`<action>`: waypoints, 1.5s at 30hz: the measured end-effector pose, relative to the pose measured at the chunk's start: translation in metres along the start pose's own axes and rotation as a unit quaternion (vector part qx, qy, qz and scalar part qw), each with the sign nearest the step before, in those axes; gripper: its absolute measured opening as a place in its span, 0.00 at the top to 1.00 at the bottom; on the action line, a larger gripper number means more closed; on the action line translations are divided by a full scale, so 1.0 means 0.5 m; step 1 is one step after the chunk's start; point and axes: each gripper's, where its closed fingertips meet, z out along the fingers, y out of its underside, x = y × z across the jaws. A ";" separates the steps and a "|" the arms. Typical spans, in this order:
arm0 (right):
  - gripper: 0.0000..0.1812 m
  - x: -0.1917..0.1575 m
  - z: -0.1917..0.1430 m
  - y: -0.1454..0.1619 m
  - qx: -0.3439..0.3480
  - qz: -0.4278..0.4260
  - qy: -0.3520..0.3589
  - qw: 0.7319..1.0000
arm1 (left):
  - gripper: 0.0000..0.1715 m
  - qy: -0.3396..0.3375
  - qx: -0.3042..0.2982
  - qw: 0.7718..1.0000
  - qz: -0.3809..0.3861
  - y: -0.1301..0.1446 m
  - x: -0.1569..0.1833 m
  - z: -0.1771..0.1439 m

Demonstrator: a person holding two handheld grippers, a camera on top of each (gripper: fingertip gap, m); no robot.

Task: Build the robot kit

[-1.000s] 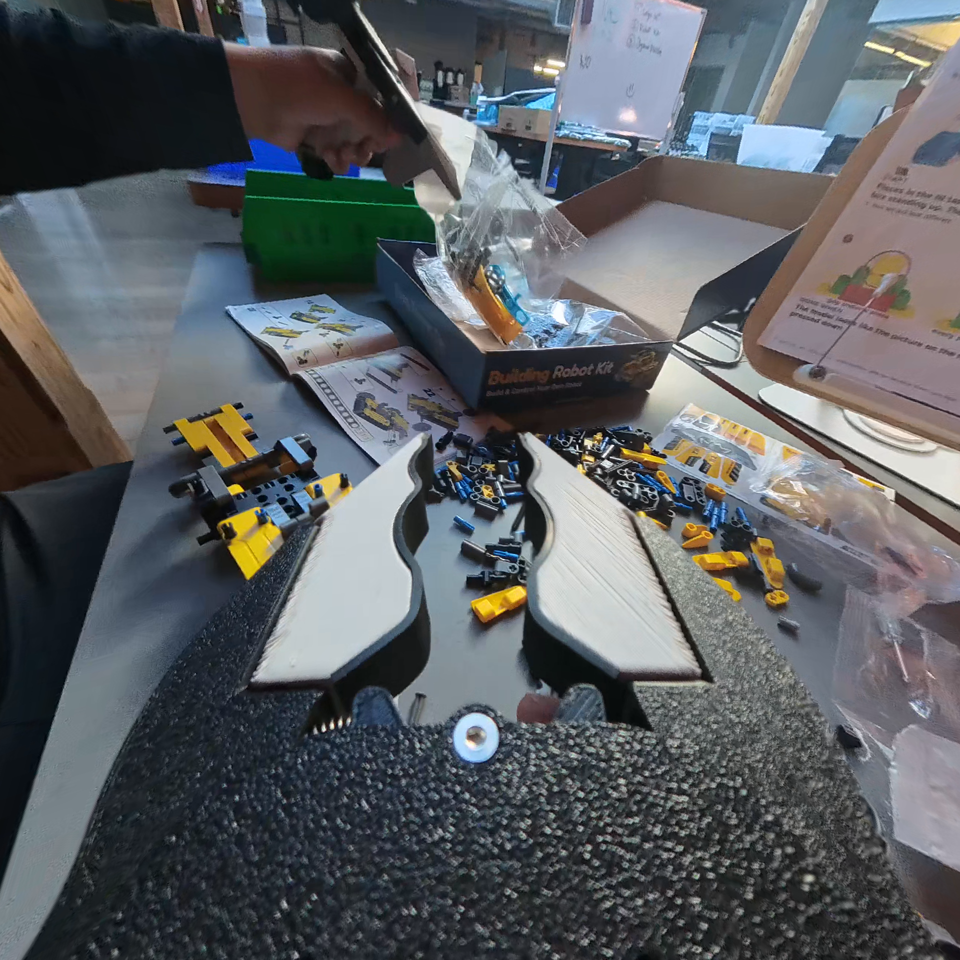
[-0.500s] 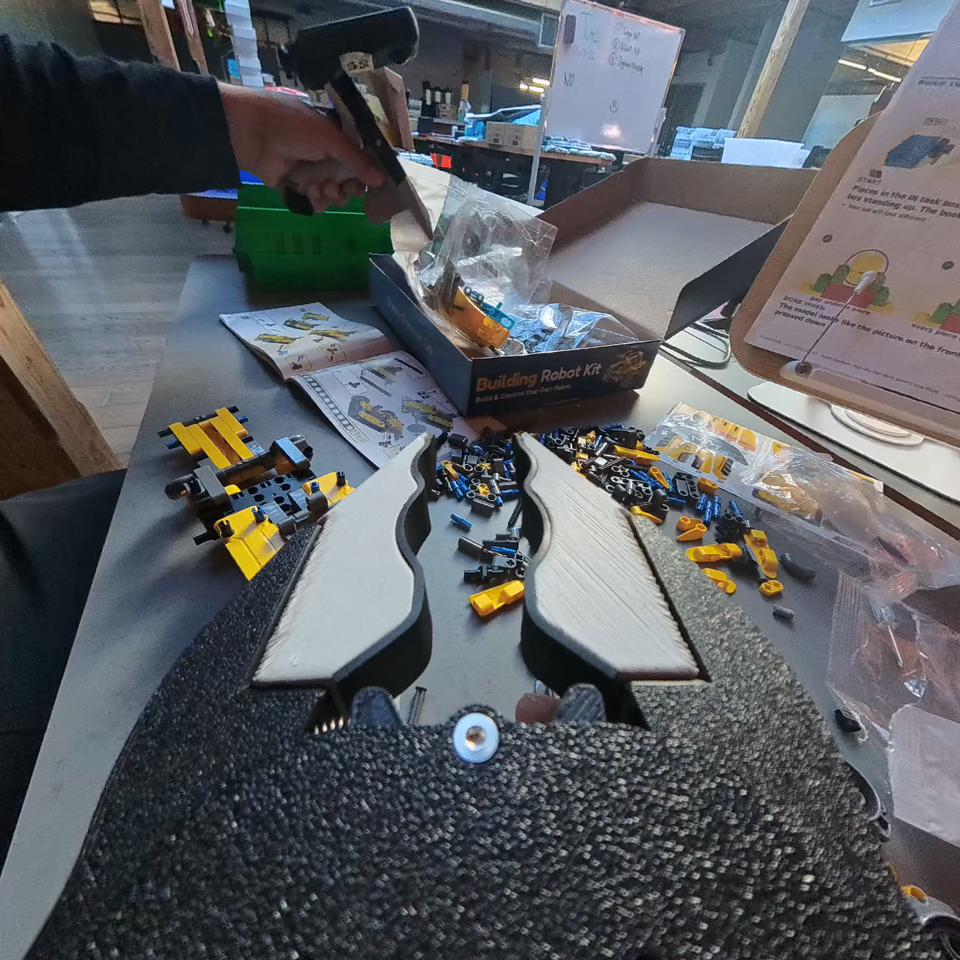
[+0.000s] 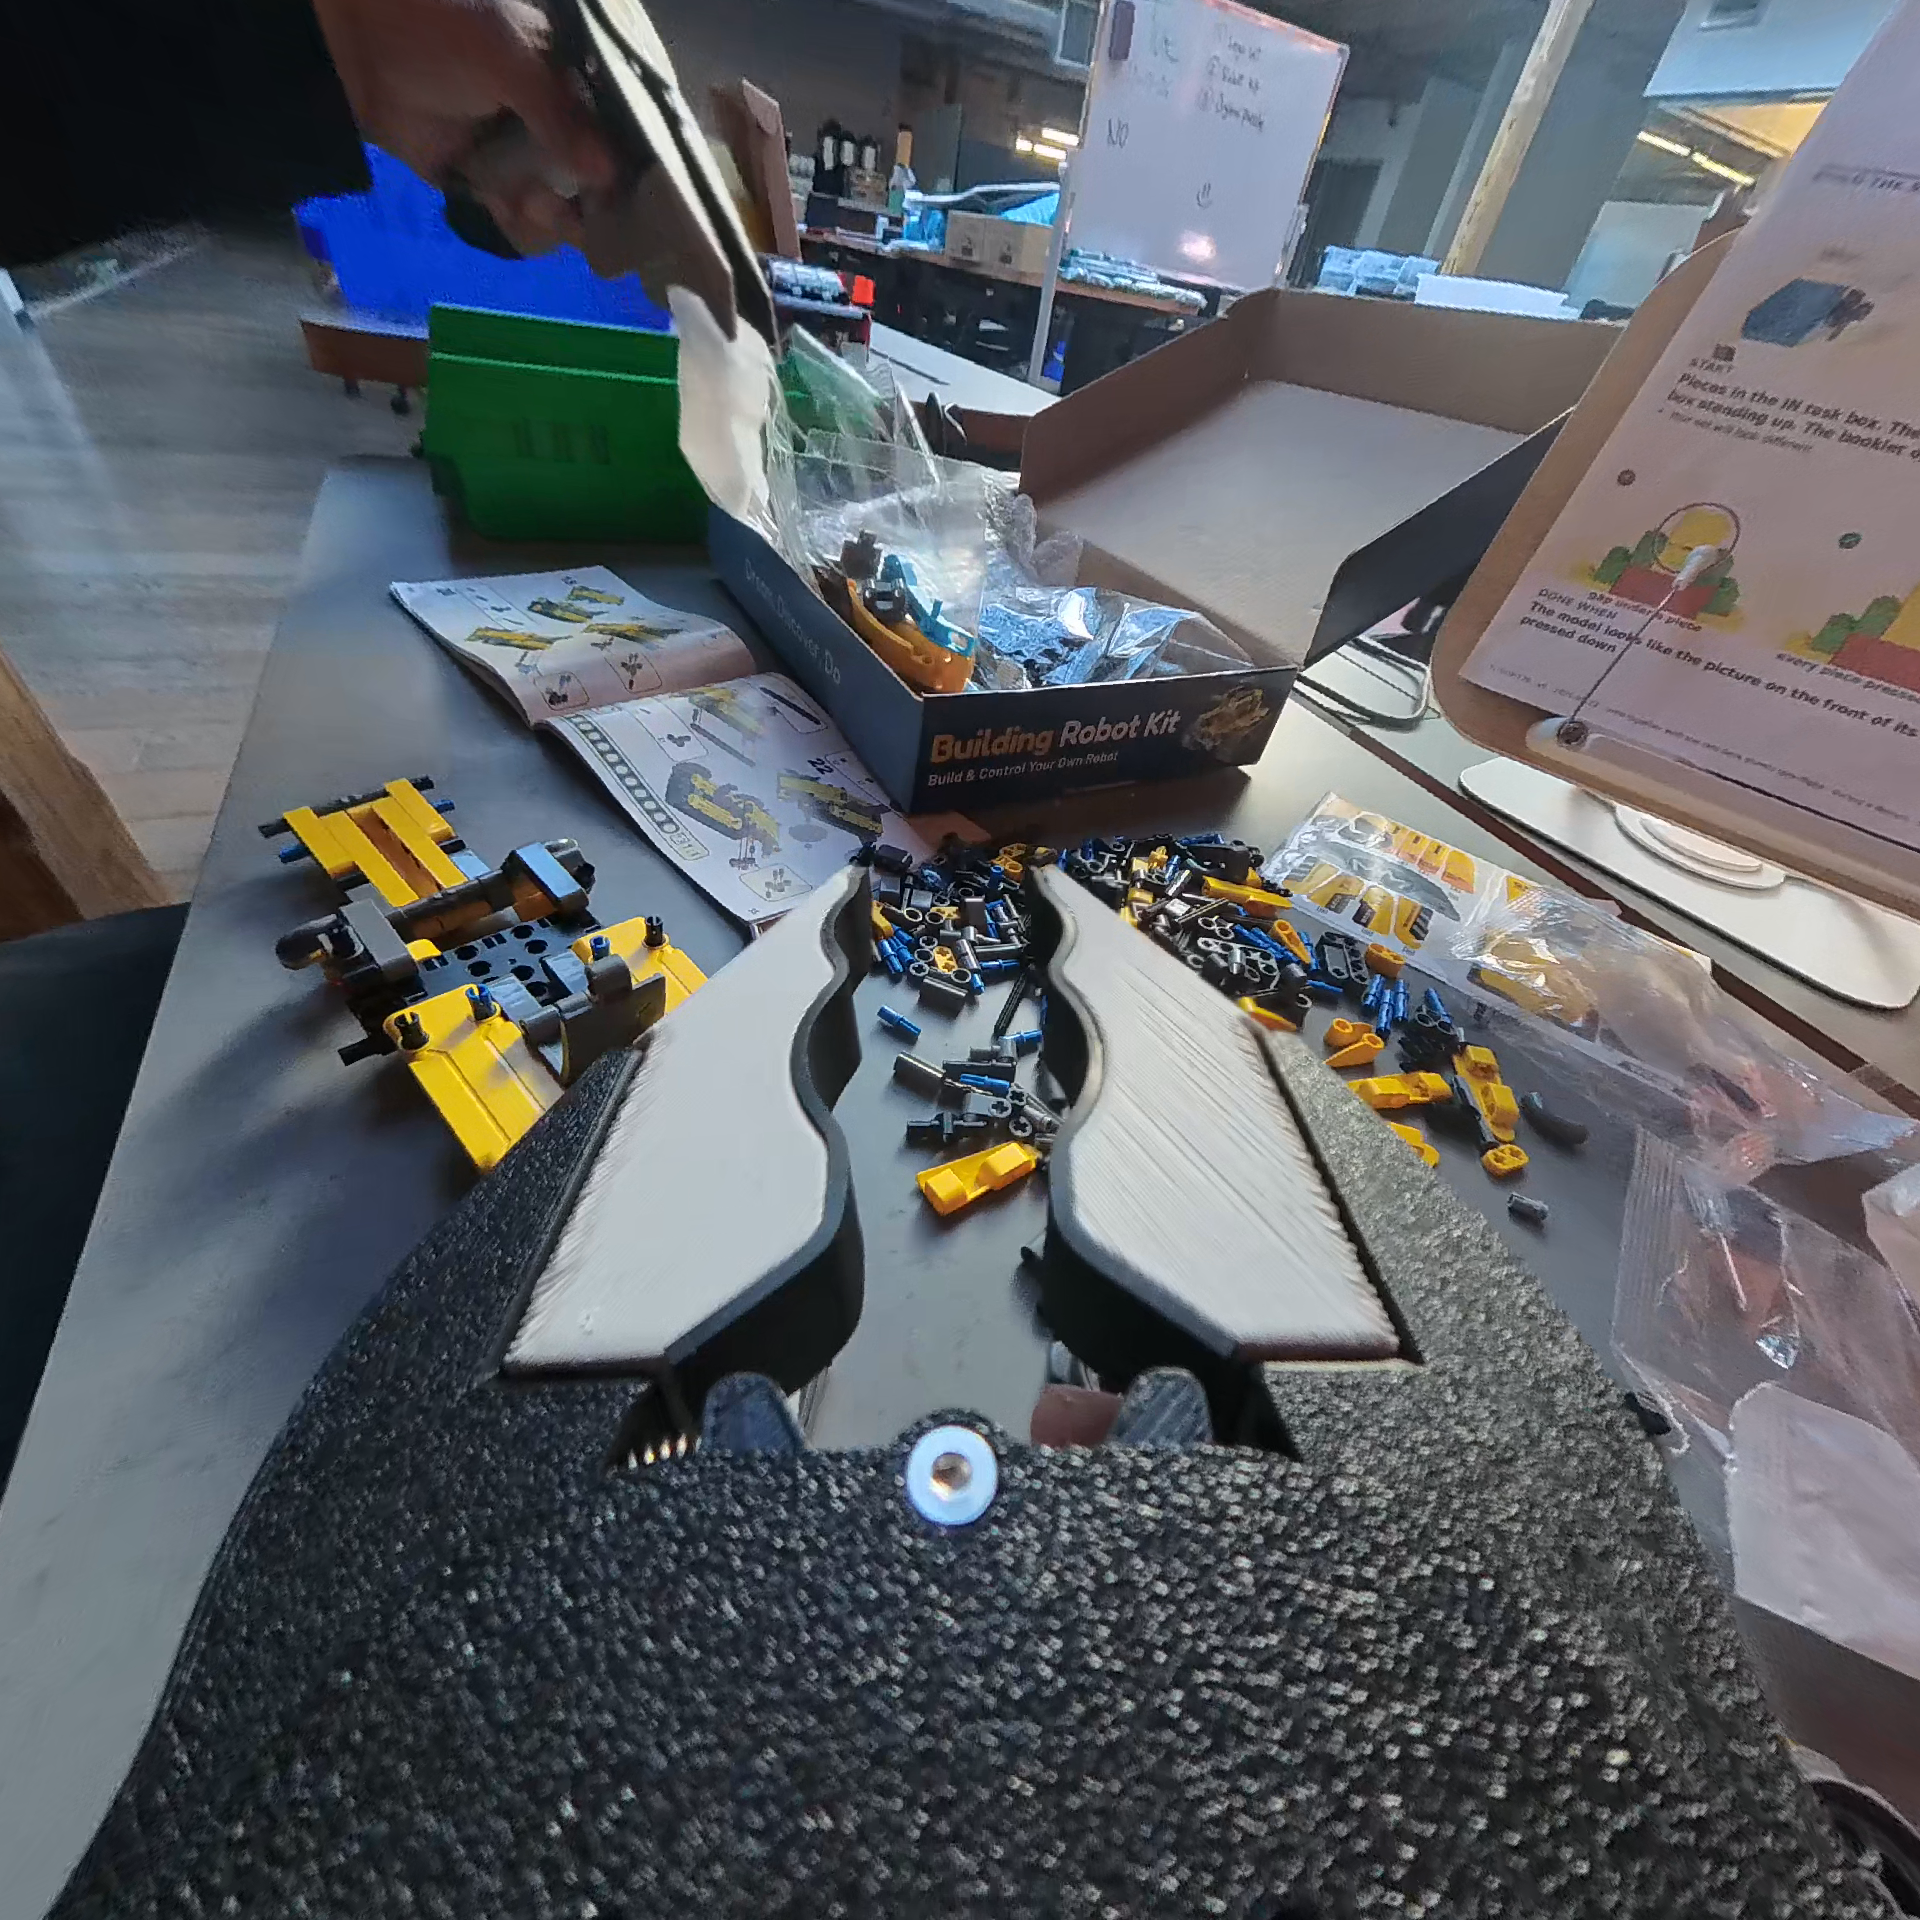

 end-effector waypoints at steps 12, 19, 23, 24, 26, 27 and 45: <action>0.80 0.056 0.005 -0.046 0.052 -0.051 0.106 0.992 | 0.66 -0.132 -0.120 0.980 0.090 -0.183 -0.197 0.165; 0.81 0.073 0.052 -0.053 0.044 -0.066 0.130 0.988 | 0.48 -0.128 -0.275 0.950 0.070 -0.029 -0.287 0.255; 0.82 0.075 0.061 -0.056 0.041 -0.075 0.132 0.988 | 0.49 -0.106 -0.286 0.949 0.082 -0.001 -0.277 0.280; 0.82 0.076 0.062 -0.055 0.041 -0.074 0.133 0.988 | 0.61 -0.099 -0.284 0.949 0.092 -0.004 -0.270 0.276; 0.82 0.078 0.063 -0.048 0.039 -0.068 0.132 0.988 | 0.95 -0.092 -0.277 0.950 0.113 -0.018 -0.256 0.265; 0.82 0.080 0.063 -0.044 0.039 -0.064 0.132 0.989 | 0.97 -0.107 -0.280 0.945 0.128 -0.023 -0.262 0.257; 0.83 0.073 0.052 -0.035 0.047 -0.043 0.114 0.991 | 0.55 -0.184 -0.290 0.930 0.131 -0.121 -0.285 0.224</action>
